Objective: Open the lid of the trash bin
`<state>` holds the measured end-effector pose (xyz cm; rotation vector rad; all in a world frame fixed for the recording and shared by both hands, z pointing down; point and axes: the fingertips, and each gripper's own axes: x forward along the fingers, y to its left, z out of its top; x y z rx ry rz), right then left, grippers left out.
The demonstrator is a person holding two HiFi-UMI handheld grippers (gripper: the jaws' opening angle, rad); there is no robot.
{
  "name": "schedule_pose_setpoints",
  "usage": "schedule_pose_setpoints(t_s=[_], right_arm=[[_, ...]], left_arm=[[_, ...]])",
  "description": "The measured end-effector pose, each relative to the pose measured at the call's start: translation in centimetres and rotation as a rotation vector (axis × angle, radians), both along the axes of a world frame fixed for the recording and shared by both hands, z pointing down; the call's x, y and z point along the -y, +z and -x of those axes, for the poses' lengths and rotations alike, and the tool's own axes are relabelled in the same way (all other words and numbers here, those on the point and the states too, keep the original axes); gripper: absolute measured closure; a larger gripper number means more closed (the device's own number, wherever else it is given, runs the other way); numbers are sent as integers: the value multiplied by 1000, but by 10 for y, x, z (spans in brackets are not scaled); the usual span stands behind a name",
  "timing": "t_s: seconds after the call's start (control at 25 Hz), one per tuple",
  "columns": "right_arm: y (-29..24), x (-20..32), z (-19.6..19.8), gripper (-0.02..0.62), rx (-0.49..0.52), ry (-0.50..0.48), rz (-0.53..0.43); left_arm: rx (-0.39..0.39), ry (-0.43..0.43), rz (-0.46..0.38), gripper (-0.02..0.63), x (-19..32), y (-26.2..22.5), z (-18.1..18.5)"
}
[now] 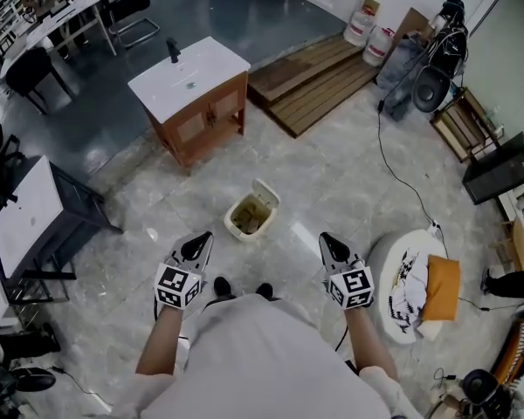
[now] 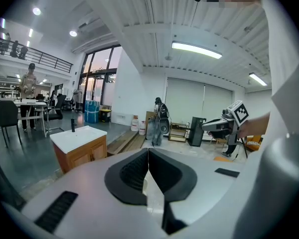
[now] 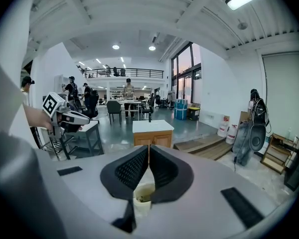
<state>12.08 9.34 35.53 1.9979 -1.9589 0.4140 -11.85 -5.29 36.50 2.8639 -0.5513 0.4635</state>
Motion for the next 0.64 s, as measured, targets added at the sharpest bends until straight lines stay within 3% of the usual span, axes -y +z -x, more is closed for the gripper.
schedule_pose_setpoints(t_s=[0.64], right_arm=[[-4, 13, 2, 561, -4, 3, -14]], left_arm=[[8, -6, 7, 588, 11, 3, 6]])
